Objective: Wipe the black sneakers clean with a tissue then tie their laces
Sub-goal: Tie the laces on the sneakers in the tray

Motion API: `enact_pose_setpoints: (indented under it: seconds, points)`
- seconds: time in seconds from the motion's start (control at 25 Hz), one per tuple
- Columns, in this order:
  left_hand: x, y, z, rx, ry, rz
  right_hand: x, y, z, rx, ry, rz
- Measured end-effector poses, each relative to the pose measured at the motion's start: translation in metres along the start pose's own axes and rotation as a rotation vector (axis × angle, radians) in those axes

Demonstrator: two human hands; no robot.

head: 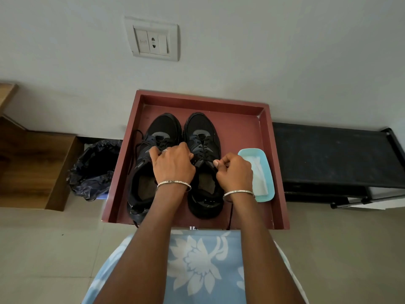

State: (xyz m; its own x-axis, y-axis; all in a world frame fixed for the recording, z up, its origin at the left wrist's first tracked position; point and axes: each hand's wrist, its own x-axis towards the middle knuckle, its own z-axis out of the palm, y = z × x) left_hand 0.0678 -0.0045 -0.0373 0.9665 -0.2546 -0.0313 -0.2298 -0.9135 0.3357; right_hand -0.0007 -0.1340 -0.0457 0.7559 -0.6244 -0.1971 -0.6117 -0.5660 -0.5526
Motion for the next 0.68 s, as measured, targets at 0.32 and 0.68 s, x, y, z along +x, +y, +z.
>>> enact_pose_setpoints:
  seconds: [0.32, 0.68]
  points:
    - [0.004, -0.016, -0.015, -0.566, -0.129, 0.238, 0.005, -0.004, -0.025, 0.722, -0.209, -0.089]
    - [0.017, 0.01, 0.0, -1.792, -0.31, -0.675, 0.025, -0.024, 0.004, 1.394, -0.176, 0.412]
